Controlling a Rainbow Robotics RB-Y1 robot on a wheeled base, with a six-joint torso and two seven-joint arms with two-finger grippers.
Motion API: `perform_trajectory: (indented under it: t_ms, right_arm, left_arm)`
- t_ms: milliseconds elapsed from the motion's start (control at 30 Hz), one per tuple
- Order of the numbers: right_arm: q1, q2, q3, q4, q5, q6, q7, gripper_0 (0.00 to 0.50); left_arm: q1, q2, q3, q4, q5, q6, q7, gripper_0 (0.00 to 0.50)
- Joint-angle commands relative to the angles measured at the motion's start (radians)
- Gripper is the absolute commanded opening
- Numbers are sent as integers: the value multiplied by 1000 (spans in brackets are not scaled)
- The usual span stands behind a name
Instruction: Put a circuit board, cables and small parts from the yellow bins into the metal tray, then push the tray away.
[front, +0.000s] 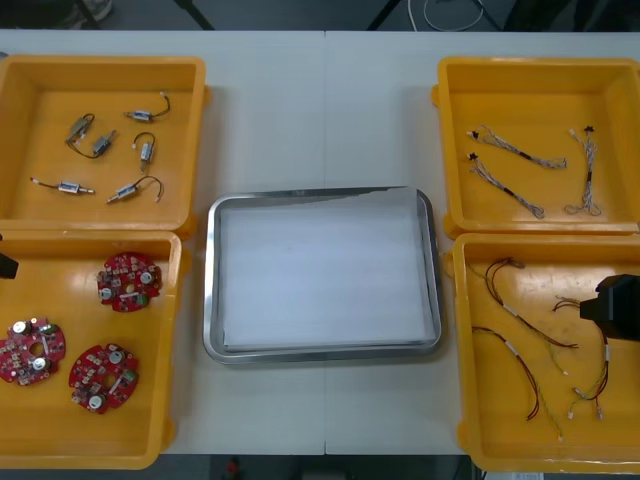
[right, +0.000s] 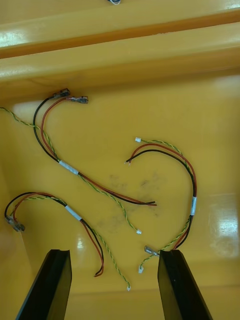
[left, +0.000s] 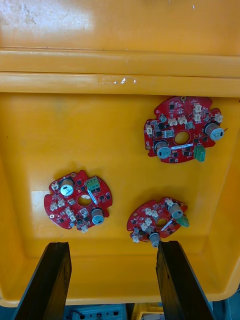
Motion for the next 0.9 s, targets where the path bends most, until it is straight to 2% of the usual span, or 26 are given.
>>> perform_trajectory:
  t_ms: [33, 167, 200, 333, 600, 767, 900]
  right_arm:
    - [20, -33, -9, -10, -8, 3, -22, 500]
    - [5, -48, -26, -15, -5, 3, -22, 500]
    - [-3, -54, -34, -21, -13, 3, -22, 500]
    - [17, -59, -37, -27, -17, 3, -22, 500]
    - [86, -69, -38, -27, 35, 3, -5, 500]
    - [140, -86, -38, -18, 59, 3, 20, 500]
    - [166, -91, -42, 34, 58, -90, 43, 500]
  left_arm:
    - [15, 47, 29, -23, -8, 6, -53, 500]
    - [15, 47, 29, -23, -8, 6, -53, 500]
    - [44, 30, 4, -3, -8, 6, -53, 500]
    - [47, 32, 4, -6, -11, 6, -57, 500]
    - [64, 33, 4, -6, -22, 6, -86, 500]
    - [123, 33, 20, -6, -28, -80, -149, 500]
    - [182, 33, 41, -6, -28, -152, -205, 500]
